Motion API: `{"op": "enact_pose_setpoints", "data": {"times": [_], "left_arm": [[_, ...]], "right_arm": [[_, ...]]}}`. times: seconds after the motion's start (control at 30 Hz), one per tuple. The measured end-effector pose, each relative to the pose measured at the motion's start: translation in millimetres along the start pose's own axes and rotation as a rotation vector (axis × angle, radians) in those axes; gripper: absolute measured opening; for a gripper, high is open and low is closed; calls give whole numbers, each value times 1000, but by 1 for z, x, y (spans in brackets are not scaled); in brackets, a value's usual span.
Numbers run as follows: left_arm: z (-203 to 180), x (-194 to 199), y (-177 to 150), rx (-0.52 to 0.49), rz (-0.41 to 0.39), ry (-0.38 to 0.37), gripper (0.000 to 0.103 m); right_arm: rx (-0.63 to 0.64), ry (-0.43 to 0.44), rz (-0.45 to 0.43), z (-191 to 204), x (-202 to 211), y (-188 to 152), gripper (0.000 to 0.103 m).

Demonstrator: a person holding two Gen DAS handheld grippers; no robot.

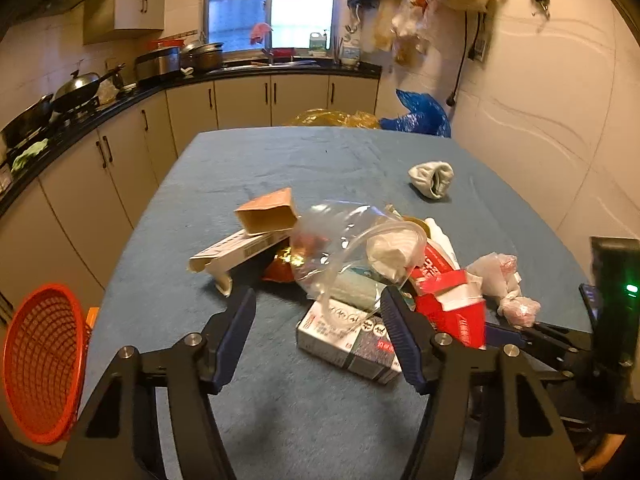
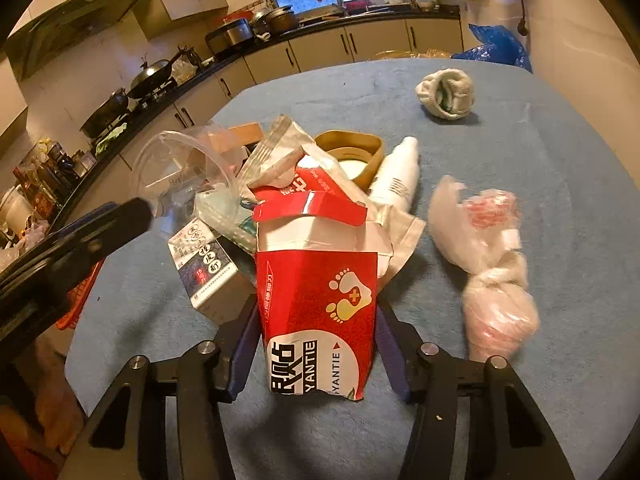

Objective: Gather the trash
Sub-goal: 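Grasp the red-and-white paper box with the right gripper while the left grasps a clear plastic bag, then carry both items to the orange wastebasket and open both grippers over it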

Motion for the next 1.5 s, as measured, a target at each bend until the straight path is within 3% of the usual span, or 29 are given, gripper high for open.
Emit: {"op": "enact_pose_setpoints", "data": {"times": [0.07,0.17,0.23,0.33,0.4,0.7,1.0,1.23,1.5], "left_arm": [[-2,-8,2,-11,8,18,62],[-6,-20,4,-28,30,35,43],[-6,-30,5,-19,52,38,24],[-4,-37,6,1,66,41,9],[-2,-37,7,19,54,38,6],[3,-5,3,43,-23,5,4],[17,45,-9,75,-101,-5,4],[64,77,-21,142,-130,61,4],[151,104,-48,264,-132,196,4]], "right_arm": [[-7,3,-12,-4,6,-3,58],[-11,4,-28,-10,17,-7,58],[-12,7,-35,-12,22,-9,58],[-14,13,-52,-15,31,-11,58],[-14,16,-63,-15,37,-11,58],[3,13,-131,-8,61,-11,58],[46,24,-131,9,63,-6,58],[127,88,-90,50,55,0,58],[257,184,-32,123,41,17,58]]}}
Point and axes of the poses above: each gripper's, at about its wrist camera, not at the fingertips, and x roughly against the way its jaws point, z to its left, y to its top, the point moved 8 cm from there along -x, roughly the way its jaws point, and after that the axes turned 6 degrees about z, right-handed, at the moved point
